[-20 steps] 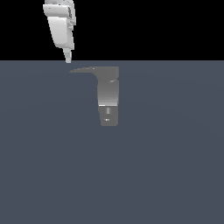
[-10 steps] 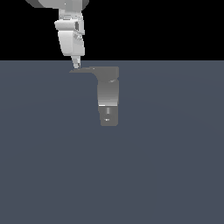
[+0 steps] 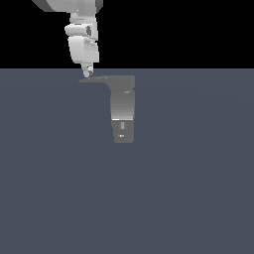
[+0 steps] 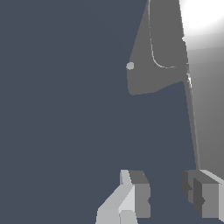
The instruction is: Turn on the faucet by rotating a designated handle.
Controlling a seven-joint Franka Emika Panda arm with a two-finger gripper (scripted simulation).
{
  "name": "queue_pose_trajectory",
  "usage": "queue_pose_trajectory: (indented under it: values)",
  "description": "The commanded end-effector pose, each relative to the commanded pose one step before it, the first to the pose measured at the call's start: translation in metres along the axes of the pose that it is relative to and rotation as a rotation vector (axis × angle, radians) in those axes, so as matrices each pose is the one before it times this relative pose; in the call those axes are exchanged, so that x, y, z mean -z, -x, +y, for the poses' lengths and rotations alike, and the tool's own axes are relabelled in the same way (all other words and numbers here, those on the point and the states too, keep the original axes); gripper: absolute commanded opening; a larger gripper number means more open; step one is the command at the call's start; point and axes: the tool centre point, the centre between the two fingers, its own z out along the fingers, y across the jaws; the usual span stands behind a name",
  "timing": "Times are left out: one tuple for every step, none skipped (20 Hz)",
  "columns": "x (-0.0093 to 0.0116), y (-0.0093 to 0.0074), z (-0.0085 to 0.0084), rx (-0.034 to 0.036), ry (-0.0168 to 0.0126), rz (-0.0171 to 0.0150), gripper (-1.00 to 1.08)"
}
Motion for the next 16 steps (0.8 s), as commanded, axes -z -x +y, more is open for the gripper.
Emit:
queue_pose_trajectory:
  values:
    - [-0.01585, -0.01163, -0.00229, -0.01775, 0.0171, 0.00864, -1.0]
    - [0.0, 0.0, 0.0, 0.0, 0.0, 0.0, -1.0]
    - [0.0, 0.0, 0.0, 0.0, 0.0, 0.0, -1.0]
    - [0.0, 0.0, 0.0, 0.0, 0.0, 0.0, -1.0]
    - [0.0001, -0.00045, 0.00015, 0.0, 0.0, 0.0, -1.0]
    - [-0.00001, 0.00014, 0.00206, 0.0, 0.0, 0.0, -1.0]
    - [-0.00001, 0.00015, 0.00208, 0.0, 0.0, 0.0, -1.0]
    - [-0.00001, 0.00015, 0.0021, 0.0, 0.0, 0.0, -1.0]
    - [-0.00001, 0.00015, 0.00213, 0.0, 0.0, 0.0, -1.0]
    - [-0.00001, 0.00015, 0.00215, 0.0, 0.0, 0.0, -1.0]
    - [-0.00001, 0.00015, 0.00218, 0.0, 0.0, 0.0, -1.0]
    - [-0.00001, 0.00015, 0.0022, 0.0, 0.0, 0.0, -1.0]
    - [-0.00021, -0.00027, 0.00202, -0.00062, 0.00031, -0.00003, -1.0]
    - [-0.00001, 0.00016, 0.00225, 0.0, 0.0, 0.0, -1.0]
    - [-0.00001, 0.00016, 0.00227, 0.0, 0.0, 0.0, -1.0]
    - [-0.00001, 0.00016, 0.0023, 0.0, 0.0, 0.0, -1.0]
